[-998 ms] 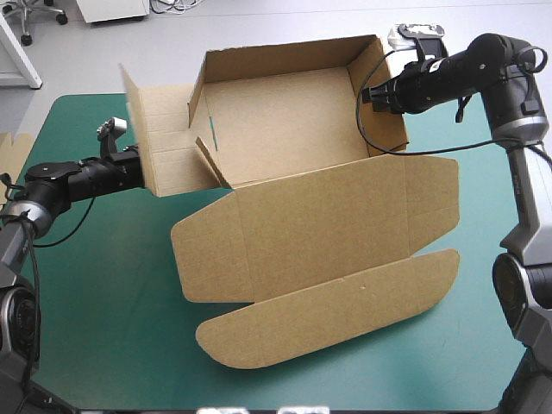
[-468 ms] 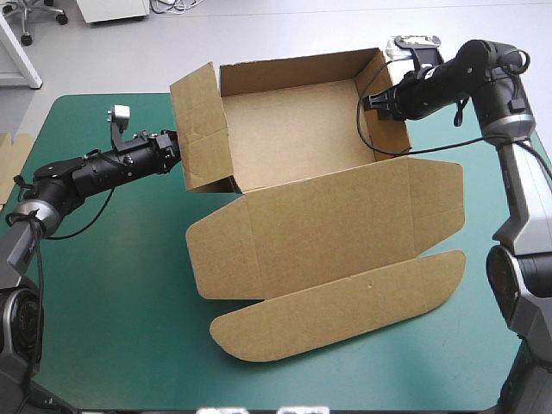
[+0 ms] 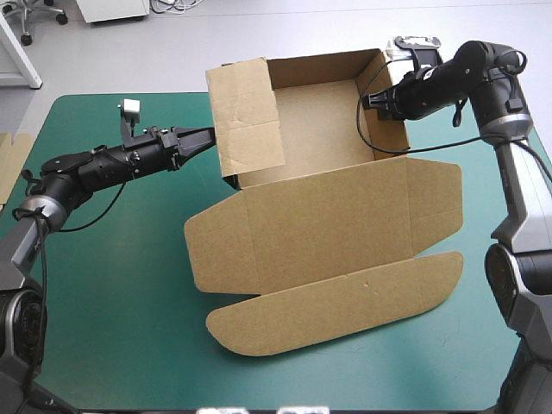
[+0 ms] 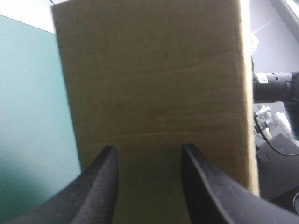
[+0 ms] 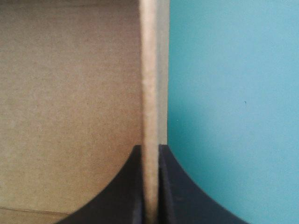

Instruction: Fold the box

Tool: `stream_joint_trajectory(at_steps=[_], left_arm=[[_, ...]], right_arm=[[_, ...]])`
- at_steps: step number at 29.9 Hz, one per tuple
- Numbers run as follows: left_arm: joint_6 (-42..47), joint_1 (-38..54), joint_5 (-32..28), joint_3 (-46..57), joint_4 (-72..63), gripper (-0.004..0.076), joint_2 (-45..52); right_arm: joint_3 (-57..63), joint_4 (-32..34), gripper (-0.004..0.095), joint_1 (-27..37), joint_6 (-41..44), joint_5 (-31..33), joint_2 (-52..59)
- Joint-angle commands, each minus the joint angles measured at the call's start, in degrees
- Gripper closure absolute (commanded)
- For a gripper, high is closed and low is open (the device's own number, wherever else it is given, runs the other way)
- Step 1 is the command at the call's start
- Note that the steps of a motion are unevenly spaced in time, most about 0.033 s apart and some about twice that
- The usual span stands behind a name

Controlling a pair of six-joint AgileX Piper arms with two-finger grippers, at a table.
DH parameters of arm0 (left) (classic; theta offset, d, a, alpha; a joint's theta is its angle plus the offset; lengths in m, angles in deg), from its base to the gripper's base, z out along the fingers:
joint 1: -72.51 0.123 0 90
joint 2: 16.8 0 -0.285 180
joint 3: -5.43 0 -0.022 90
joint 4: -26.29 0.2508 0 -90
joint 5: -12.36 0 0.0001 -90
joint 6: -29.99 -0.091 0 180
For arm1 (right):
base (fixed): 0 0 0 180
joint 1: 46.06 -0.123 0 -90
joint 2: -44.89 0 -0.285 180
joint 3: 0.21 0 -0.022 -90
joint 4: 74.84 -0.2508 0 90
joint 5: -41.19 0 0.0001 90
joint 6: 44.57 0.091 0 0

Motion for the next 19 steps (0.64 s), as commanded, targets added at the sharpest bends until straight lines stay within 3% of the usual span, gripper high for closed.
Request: stream_joint_trajectory(at_steps=[1,14,19], left_arm=[[1.0,-2.4,7.8,-4.2,-8.3,0.0413,2.5],[7.6,-4.8,-1.0,-12.6,4.9,0.0413,2.5],[9.2,-7.0,-1.6,-17.0,5.5,0.0413,2.5]], right_arm=[[-1.6,-1.5,0.0925,0.2,1.2,-2.9,3.2],[-1.6,0.2,0.0925,0.2,2.9,-2.8,3.2],[-1.6,0.2,0.0925,0.2,2.9,-3.0,3.2]])
